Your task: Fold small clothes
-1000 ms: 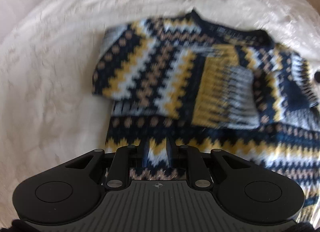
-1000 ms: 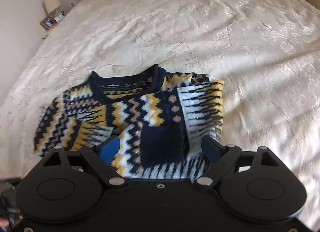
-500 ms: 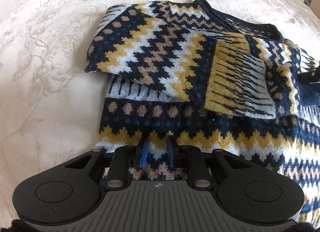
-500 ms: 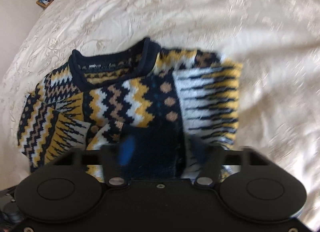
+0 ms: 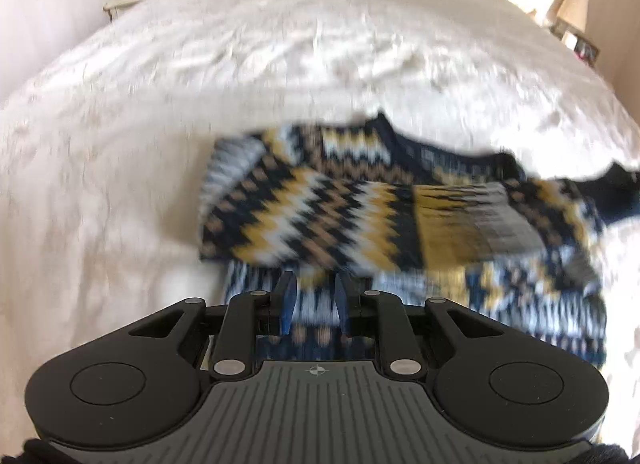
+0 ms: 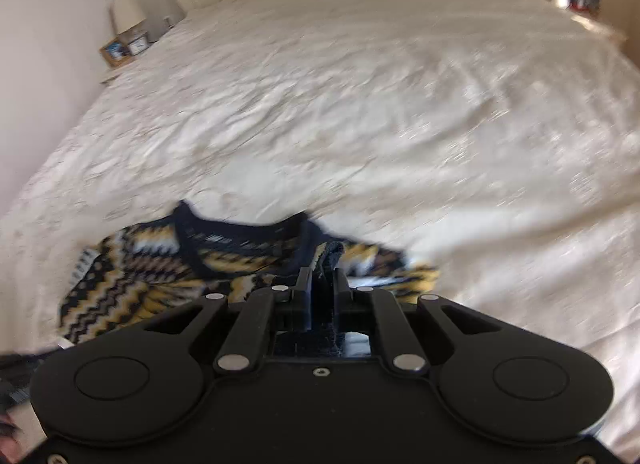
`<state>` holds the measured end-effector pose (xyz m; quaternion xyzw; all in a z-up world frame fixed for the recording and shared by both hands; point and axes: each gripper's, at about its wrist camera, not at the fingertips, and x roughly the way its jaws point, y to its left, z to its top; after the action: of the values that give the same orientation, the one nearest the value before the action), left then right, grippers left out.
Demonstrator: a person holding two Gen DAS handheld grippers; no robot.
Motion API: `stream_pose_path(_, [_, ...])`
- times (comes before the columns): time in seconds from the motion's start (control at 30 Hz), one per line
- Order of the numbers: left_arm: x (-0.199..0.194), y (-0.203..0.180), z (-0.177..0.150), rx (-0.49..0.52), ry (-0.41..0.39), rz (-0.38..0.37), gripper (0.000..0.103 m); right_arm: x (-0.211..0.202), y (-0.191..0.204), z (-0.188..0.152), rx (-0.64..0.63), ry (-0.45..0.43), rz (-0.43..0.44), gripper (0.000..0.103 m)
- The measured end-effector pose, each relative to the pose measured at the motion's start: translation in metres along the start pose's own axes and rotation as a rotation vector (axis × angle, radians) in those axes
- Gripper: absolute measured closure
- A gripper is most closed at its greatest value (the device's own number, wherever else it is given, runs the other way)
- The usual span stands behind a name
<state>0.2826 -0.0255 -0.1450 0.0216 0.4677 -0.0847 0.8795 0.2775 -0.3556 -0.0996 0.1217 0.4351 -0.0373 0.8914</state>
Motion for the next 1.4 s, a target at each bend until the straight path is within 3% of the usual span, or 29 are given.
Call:
stream_pose_path(0.2, [0.022, 0.004, 0.040, 0.020, -0.027, 0.019, 0.082, 0.014, -0.026, 0.001, 0.050, 0.036, -0.041, 0.088])
stream_pose_path(0.4, [0.066, 0.010, 0.055, 0.014, 0.055, 0.057, 0.082, 0.033, -0.040, -0.007, 0.066, 0.068, -0.109, 0.088])
stream_pose_path(0.5, [0.092, 0.012, 0.052, 0.057, 0.141, 0.063, 0.082, 0.038, -0.049, -0.006, 0.091, 0.097, -0.137, 0.088])
stream_pose_path(0.6, [0.106, 0.011, 0.049, 0.096, 0.170, 0.057, 0.082, 0.030, -0.046, -0.004, 0.102, 0.071, -0.103, 0.077])
stream_pose_path(0.67, [0.108, 0.010, 0.048, 0.098, 0.167, 0.056, 0.082, 0.030, -0.037, -0.002, 0.086, 0.078, -0.069, 0.075])
stream_pose_path(0.8, [0.109, 0.010, 0.046, 0.101, 0.148, 0.058, 0.082, 0.045, -0.013, -0.003, 0.049, 0.108, -0.021, 0.051])
stream_pose_path(0.87, [0.107, 0.011, 0.044, 0.101, 0.136, 0.054, 0.082, 0.056, -0.001, -0.004, 0.040, 0.129, 0.010, 0.049])
stream_pose_path(1.0, [0.106, 0.012, 0.043, 0.103, 0.122, 0.038, 0.081, 0.079, 0.023, -0.007, 0.003, 0.169, 0.033, 0.033])
stream_pose_path(1.2, [0.107, 0.014, 0.041, 0.093, 0.113, 0.023, 0.080, 0.116, 0.030, -0.016, -0.029, 0.260, -0.031, 0.032])
stream_pose_path(1.4, [0.107, 0.013, 0.042, 0.115, 0.116, 0.018, 0.080, 0.123, 0.017, -0.021, -0.002, 0.264, -0.011, 0.034])
